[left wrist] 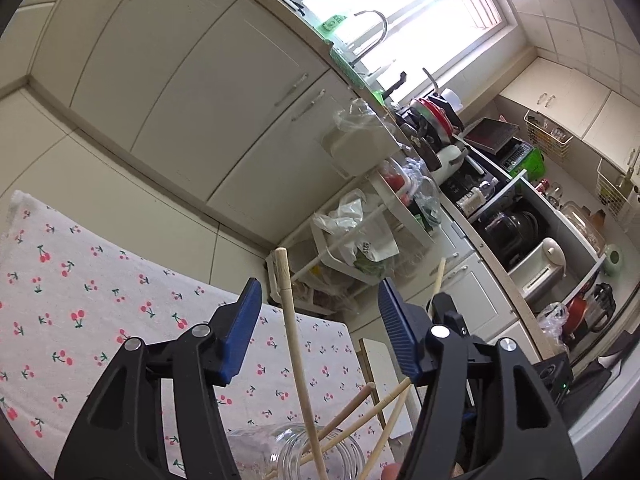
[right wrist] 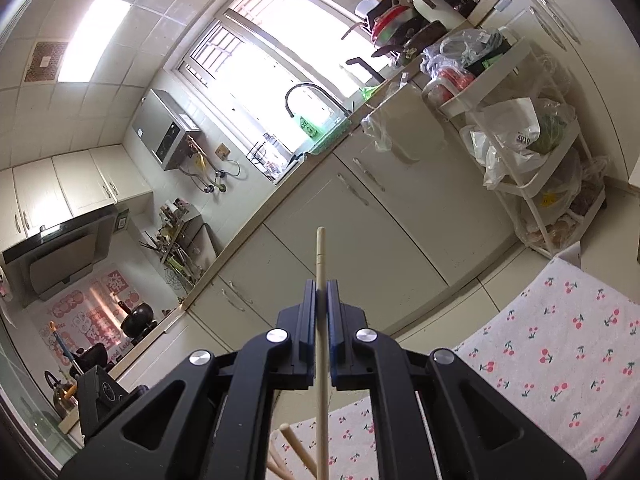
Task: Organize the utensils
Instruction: 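Lower the right gripper's stick into the jar and open the right gripper, then move both open grippers back down toward the loose wooden sticks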
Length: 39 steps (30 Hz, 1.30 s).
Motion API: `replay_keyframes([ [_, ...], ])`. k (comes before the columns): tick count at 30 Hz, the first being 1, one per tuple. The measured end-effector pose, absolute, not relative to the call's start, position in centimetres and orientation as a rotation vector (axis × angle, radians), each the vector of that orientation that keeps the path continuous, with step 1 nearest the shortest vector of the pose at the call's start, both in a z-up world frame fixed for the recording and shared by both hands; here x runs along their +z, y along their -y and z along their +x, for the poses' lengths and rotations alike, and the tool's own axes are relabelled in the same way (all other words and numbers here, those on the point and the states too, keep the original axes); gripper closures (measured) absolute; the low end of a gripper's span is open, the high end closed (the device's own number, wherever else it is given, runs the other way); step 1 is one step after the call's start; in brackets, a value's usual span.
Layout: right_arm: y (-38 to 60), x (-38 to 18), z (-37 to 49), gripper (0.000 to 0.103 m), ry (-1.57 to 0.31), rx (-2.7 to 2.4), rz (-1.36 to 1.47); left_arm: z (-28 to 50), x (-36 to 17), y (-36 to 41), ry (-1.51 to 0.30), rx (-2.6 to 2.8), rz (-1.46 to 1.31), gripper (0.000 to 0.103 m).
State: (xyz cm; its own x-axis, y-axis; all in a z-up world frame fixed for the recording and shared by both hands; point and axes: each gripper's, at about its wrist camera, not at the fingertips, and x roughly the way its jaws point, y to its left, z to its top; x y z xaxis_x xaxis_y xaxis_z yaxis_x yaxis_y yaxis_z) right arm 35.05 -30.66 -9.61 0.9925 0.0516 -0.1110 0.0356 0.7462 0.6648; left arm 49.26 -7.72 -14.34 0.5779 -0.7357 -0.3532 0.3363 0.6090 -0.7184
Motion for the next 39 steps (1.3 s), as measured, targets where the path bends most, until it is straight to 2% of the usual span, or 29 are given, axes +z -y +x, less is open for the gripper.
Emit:
replay_keyframes([
  [9,28.7,-10.7,34.7,0.097,-0.177,0.029,0.628,50.0,-14.5,9.0,-0.724,-0.774,-0.633,0.044],
  [23,26.0,-10.8,29.9,0.096,-0.268,0.145,0.494,46.4,-12.2,8.4,-0.738,-0.921,-0.579,0.044],
  [25,25.3,-10.8,29.3,0.085,-0.302,0.169,0.461,45.3,-12.0,8.2,-0.748,-0.928,-0.549,0.044],
  [26,24.9,-10.8,29.0,0.068,-0.318,0.176,0.441,44.7,-11.8,8.0,-0.753,-0.928,-0.536,0.043],
  [27,24.6,-10.8,28.3,0.063,-0.328,0.176,0.418,44.3,-11.8,7.9,-0.756,-0.928,-0.529,0.043],
  [31,24.6,-10.3,26.0,0.061,-0.365,0.167,0.398,41.2,-10.8,6.5,-0.756,-0.853,-0.465,0.034],
  [33,24.6,-10.1,24.3,0.047,-0.414,0.139,0.371,39.3,-10.1,6.0,-0.743,-0.762,-0.379,0.029],
  [37,24.2,-10.8,20.8,0.034,-0.556,0.069,0.312,34.1,-8.5,5.4,-0.710,-0.569,-0.183,0.020],
  [39,23.8,-11.6,18.7,0.026,-0.637,0.023,0.277,31.8,-8.3,5.1,-0.713,-0.515,-0.136,0.019],
])
